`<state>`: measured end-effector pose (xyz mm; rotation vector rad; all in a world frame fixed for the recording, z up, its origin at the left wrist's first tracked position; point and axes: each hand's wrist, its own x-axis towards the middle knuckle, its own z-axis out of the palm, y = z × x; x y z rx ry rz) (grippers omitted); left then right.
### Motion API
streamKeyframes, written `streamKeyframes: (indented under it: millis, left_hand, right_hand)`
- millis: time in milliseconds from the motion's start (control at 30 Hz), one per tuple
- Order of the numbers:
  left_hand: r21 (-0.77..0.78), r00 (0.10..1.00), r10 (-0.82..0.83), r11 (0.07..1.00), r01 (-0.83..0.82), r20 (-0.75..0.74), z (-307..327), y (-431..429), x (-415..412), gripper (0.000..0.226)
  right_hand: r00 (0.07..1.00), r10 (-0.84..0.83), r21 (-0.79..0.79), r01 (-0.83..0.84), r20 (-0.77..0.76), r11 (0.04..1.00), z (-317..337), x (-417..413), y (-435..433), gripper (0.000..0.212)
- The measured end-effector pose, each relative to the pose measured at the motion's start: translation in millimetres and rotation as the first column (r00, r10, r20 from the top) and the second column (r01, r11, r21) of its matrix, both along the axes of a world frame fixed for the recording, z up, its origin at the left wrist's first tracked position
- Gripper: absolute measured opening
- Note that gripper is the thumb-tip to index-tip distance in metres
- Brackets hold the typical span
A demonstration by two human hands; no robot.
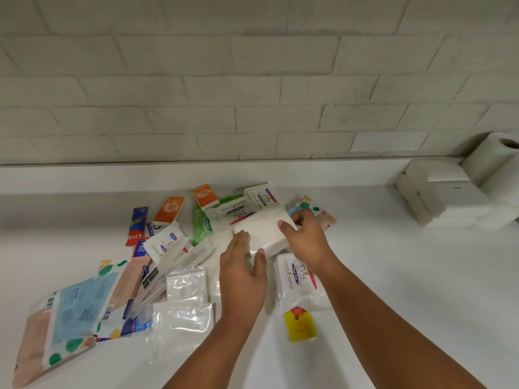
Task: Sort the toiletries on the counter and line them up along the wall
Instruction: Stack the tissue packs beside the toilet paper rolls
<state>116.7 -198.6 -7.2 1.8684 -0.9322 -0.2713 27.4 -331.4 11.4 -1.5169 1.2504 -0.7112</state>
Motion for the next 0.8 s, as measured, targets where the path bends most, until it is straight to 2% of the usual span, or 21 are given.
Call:
streamKeyframes:
  millis: [100, 200, 300, 433, 533, 700, 800]
  left_hand:
    - [-0.153, 0.991, 0.04, 0.986, -0.059, -0.127, 7, -9, -4, 0.038]
    - [-0.122, 0.954, 0.047, 0.989, -0.086, -0.295, 17, -24, -15, 0.044]
    - [-0.102, 0.903, -0.003, 0.994, -0.045, -0.43, 24, -37, -32, 0.045]
    - [-0.127, 0.883, -0.081, 0.992, 0.025, -0.462, 29, -63, -81, 0.033]
    - [-0.111, 0.882, -0.101, 0.992, 0.056, -0.459, 28, -85, -116, 0.031]
    - [-0.112, 0.889, -0.148, 0.988, 0.109, -0.434, 30, -129, -180, 0.021]
    - [-0.138, 0.864, -0.167, 0.984, 0.114, -0.475, 30, -153, -215, 0.021]
  right_hand:
    - [0.987, -0.055, 0.072, 0.045, 0.153, 0.996, 8, -17, -4, 0.026]
    - [0.959, -0.087, 0.103, 0.061, 0.27, 0.993, 12, -41, -9, 0.028]
    - [0.931, -0.109, 0.091, 0.083, 0.347, 0.992, 14, -67, -14, 0.025]
    - [0.932, -0.139, 0.114, 0.106, 0.336, 0.988, 14, -121, -29, 0.019]
    - [0.923, -0.183, 0.113, 0.153, 0.337, 0.982, 12, -161, -42, 0.016]
    - [0.931, -0.245, 0.03, 0.246, 0.271, 0.969, 15, -228, -71, 0.011]
    - [0.947, -0.254, -0.05, 0.268, 0.199, 0.962, 19, -263, -91, 0.016]
